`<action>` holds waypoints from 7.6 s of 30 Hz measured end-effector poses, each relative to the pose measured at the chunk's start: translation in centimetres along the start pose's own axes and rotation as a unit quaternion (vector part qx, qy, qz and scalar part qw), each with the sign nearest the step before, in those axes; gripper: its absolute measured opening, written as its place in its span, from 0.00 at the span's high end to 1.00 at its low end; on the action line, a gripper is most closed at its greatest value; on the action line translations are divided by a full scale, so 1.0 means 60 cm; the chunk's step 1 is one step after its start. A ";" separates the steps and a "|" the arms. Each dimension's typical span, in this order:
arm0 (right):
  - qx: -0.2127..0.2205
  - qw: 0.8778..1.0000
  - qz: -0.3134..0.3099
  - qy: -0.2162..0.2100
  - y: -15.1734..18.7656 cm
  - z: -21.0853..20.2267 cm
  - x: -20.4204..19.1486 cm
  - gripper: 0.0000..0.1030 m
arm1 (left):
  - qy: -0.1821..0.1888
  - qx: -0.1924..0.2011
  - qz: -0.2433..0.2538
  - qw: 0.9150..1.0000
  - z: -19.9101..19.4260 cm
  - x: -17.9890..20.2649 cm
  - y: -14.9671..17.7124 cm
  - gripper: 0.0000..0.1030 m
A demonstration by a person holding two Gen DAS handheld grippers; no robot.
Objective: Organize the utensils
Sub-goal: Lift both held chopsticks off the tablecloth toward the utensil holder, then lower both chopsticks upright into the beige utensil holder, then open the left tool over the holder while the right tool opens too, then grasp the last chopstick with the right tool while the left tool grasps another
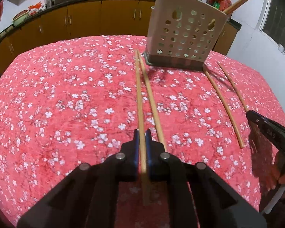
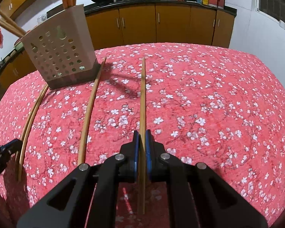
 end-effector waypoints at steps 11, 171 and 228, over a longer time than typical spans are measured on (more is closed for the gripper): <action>0.004 1.000 -0.011 -0.022 -0.002 0.001 -0.006 0.92 | -0.002 0.006 -0.062 0.998 0.001 -0.122 -0.035 0.92; 0.176 0.983 0.007 -0.057 -0.084 -0.201 -0.011 0.79 | -0.005 0.229 -0.026 0.973 -0.249 -0.062 -0.120 0.75; -0.002 1.000 0.026 -0.008 0.009 -0.016 -0.008 0.93 | -0.036 0.021 -0.004 0.999 0.010 0.007 -0.015 0.93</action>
Point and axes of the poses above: each gripper's, at about its wrist camera, not at the fingertips, and z roughly the way its jaws point, x to its right, y to its underside, the point moved 1 cm from there along z, roughly the way its jaws point, and after that the axes turned 1 degree about y, right-handed, at the moved point
